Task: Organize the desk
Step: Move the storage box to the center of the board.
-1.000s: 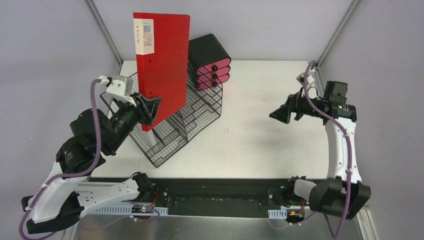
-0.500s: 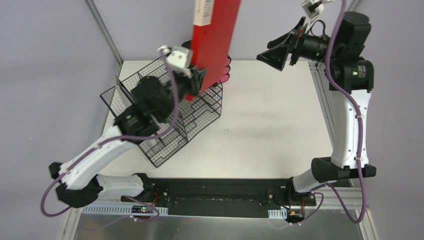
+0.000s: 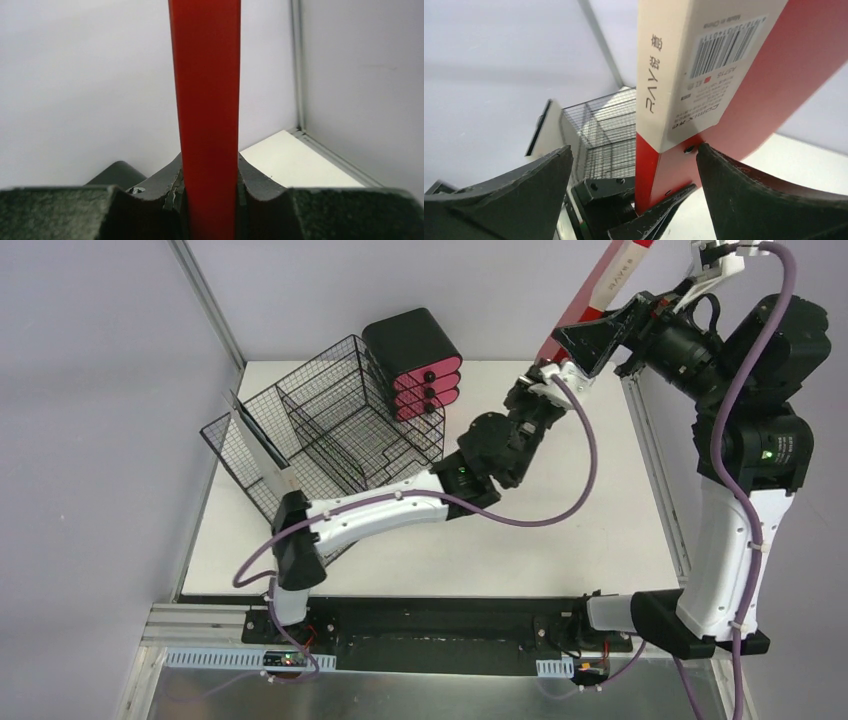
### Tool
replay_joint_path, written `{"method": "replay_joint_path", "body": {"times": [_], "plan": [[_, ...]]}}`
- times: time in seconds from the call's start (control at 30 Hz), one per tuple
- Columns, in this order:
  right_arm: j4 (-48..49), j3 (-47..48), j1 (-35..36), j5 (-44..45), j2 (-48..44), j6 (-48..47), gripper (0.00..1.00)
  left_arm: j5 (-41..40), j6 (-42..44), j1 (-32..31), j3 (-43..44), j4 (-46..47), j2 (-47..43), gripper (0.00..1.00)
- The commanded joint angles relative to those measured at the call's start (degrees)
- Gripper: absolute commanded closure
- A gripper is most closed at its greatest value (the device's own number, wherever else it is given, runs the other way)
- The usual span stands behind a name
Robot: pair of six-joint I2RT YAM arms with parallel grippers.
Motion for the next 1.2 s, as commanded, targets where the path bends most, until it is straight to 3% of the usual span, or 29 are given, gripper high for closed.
{"method": "replay_joint_path", "body": {"times": [0.0, 0.13, 0.33, 0.5, 0.7, 0.77, 0.83, 1.03, 1.1, 1.17], "plan": [[-1.0, -7.4, 0.4, 17.3, -1.5, 1.7, 0.03, -2.5, 14.4, -2.6, 8.2, 15.0, 5.6, 1.00], [2.0, -14.9, 0.4, 29.2, -3.3, 1.7, 0.04, -4.1, 20.3, -4.0, 10.7, 19.1, 10.3, 1.00], [7.0, -22.9, 0.4, 33.2, -4.9, 1.6, 0.17, -6.4, 24.0, -4.3, 13.0, 19.1, 15.4, 1.00], [8.2, -25.6, 0.4, 34.0, -5.6, 0.7, 0.47, -8.7, 26.8, -4.3, 13.1, 21.4, 18.6, 1.00], [9.9, -28.8, -0.2, 33.0, -6.0, -1.3, 0.98, -10.6, 25.6, -4.3, 12.7, 20.4, 19.9, 1.00], [10.1, -29.2, -0.7, 31.0, -6.0, -2.1, 1.00, -11.0, 24.2, -4.3, 12.0, 19.2, 19.7, 1.00], [10.2, -29.5, -1.5, 28.9, -6.0, -3.0, 1.00, -11.5, 21.5, -4.3, 11.1, 16.7, 18.9, 0.90], [11.8, -32.0, -6.0, 22.3, -6.3, -4.2, 1.00, -9.0, 9.0, -6.3, 0.6, 4.8, 10.4, 0.26], [12.5, -33.4, -6.7, 18.1, -6.5, -5.3, 1.00, -3.6, 2.3, -7.2, -4.2, -4.8, 5.6, 0.11], [13.1, -35.1, -8.8, 13.3, -6.7, -6.8, 1.00, 9.7, -5.2, -7.1, -7.3, -20.3, -0.9, 0.10]]}}
